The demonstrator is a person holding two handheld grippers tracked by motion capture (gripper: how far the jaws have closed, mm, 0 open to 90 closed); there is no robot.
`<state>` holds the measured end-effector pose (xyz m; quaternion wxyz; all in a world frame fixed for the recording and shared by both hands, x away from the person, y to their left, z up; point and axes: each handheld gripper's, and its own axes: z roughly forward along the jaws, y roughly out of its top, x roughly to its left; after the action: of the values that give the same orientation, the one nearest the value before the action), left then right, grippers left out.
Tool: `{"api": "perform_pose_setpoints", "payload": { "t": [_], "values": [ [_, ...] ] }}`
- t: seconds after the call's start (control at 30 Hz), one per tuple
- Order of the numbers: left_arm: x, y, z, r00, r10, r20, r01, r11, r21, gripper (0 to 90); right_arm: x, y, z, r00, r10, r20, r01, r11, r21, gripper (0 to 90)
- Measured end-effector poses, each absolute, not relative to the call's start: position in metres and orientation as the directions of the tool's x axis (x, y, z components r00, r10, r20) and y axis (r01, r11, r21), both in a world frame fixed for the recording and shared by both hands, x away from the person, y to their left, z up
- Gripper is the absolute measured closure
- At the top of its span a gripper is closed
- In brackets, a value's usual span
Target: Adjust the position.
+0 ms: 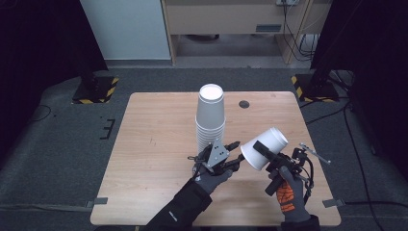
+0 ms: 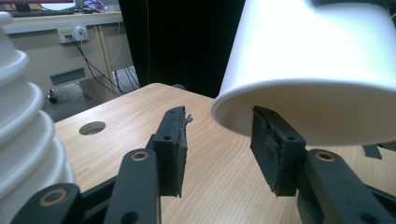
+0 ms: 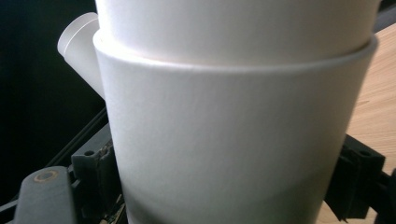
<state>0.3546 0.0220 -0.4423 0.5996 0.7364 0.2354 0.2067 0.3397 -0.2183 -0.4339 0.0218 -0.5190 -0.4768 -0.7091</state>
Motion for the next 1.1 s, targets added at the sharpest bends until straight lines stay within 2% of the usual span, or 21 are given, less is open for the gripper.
{"api": "perform_pose_setpoints", "payload": {
  "t": [0.7,1.1],
  "values": [
    [0.3612,0.0127,-0.4396,0.806,0.590,0.034,0.056,-0.133,0.989,64.4,0.3408,-0.2116,-0.4367,-0.465,0.426,0.776,0.570,-0.527,0.630,16.1],
    [0.3595,0.0158,-0.4423,0.811,0.584,0.034,0.053,-0.132,0.990,78.9,0.3425,-0.2111,-0.4391,-0.464,0.412,0.784,0.584,-0.524,0.621,15.7]
  ]
}}
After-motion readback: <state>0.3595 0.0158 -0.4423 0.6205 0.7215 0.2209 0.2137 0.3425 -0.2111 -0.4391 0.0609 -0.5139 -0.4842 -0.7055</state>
